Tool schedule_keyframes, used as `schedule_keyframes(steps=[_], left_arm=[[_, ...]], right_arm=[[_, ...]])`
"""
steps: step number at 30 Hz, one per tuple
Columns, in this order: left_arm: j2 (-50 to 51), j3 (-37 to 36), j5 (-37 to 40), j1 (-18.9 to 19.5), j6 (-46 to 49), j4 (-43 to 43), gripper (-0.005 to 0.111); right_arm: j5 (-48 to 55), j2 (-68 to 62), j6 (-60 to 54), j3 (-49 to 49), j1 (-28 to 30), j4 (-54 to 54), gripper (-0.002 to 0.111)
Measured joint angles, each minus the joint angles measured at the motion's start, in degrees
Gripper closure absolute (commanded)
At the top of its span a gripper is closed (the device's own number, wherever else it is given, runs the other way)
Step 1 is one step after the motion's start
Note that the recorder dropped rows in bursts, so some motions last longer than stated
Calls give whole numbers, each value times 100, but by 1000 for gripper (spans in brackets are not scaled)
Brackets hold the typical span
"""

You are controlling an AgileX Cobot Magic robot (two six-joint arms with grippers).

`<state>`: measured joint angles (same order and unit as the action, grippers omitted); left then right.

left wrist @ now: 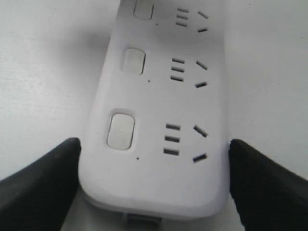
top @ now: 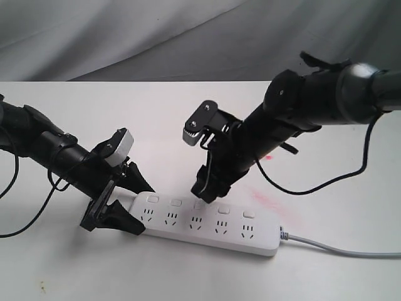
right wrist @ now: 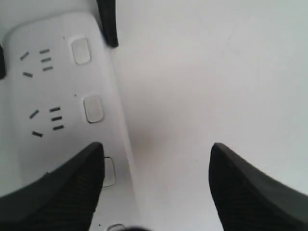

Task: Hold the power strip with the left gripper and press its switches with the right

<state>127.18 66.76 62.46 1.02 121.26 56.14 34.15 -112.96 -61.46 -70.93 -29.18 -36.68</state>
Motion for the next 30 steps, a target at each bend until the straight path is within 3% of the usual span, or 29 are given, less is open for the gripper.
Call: schedule_keyframes(steps=[8,30], left_arm=[[0,0,0,0,0,0,64],[0,0,0,0,0,0,64]], right_arm=[[304,343,78,182,453,286,50],[-5,343,-91,579,453,80,50]])
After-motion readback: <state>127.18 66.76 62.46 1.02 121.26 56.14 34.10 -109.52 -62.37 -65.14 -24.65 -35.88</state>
